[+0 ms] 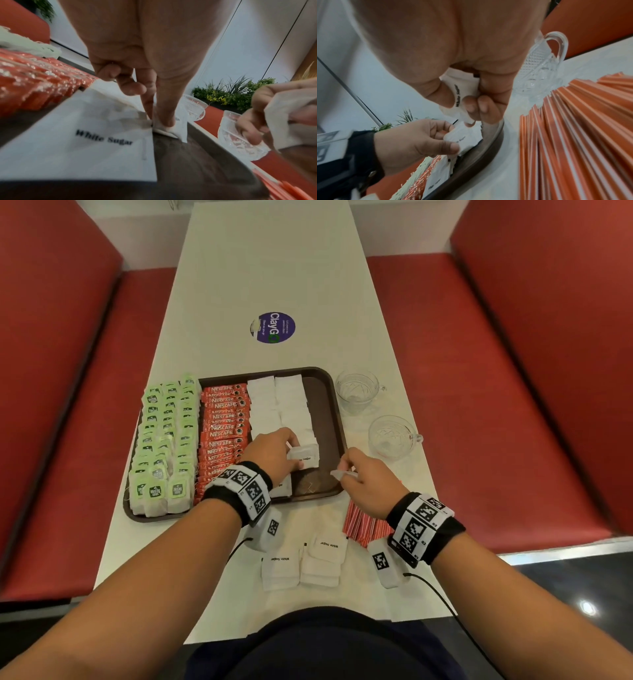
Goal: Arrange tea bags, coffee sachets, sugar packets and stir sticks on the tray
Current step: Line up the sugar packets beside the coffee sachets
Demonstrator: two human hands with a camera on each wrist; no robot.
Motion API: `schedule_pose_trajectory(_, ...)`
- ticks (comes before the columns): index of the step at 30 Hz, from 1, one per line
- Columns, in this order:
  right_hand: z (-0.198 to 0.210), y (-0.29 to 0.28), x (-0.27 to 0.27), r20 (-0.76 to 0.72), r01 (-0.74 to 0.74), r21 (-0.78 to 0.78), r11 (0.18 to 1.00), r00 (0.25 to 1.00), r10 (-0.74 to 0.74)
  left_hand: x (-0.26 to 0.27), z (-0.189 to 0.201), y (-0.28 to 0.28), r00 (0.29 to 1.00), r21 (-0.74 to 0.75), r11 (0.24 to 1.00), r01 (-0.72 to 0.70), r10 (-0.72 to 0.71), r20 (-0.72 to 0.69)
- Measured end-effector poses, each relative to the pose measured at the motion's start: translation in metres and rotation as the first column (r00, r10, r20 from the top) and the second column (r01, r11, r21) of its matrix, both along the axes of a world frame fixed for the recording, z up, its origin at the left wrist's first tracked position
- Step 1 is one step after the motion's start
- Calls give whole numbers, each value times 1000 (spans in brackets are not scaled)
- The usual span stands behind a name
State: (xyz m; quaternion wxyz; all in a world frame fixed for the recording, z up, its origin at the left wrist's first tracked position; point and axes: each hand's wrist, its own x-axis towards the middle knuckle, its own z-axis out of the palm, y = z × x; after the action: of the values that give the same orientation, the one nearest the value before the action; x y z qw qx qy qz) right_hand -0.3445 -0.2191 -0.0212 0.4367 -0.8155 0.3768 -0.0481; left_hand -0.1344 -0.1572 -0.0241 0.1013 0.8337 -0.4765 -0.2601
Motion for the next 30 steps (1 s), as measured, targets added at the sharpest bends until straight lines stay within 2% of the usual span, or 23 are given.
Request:
schedule_pose_trajectory(4, 2, -6, -1, -7, -11, -37, 999, 1000, 11, 1, -11, -7, 1000, 25, 999, -20, 20, 15)
schedule_pose_trajectory(10, -2, -8, -2, -26, -16, 15, 1000, 1000, 17, 2, -14, -10, 994, -15, 1000, -19, 20, 106)
schedule_pose_trajectory(12, -2, -8, -1, -31, -18, 26, 999, 999, 19, 0, -11, -11, 989, -23, 1000, 21, -17, 145)
schedule_pose_trajectory(16, -1, -9, 0, -27, -16, 30, 999, 1000, 17, -10, -6, -22, 986, -88, 987, 135, -125, 110)
schedule_pose_trajectory(21, 0, -10, 1, 1, -14, 29, 999, 1000, 14, -19, -12, -38, 945, 34, 952, 304, -305, 115)
schedule_pose_trajectory(25, 2, -12, 2, -5, -35, -6, 999, 999, 35, -16, -16, -44, 927, 85, 935, 344, -353, 128)
schedule_pose_trajectory(30, -1, -13, 2, -10, -35, -9, 999, 999, 35, -13, -12, -39, 926, 78, 932, 355, -362, 106)
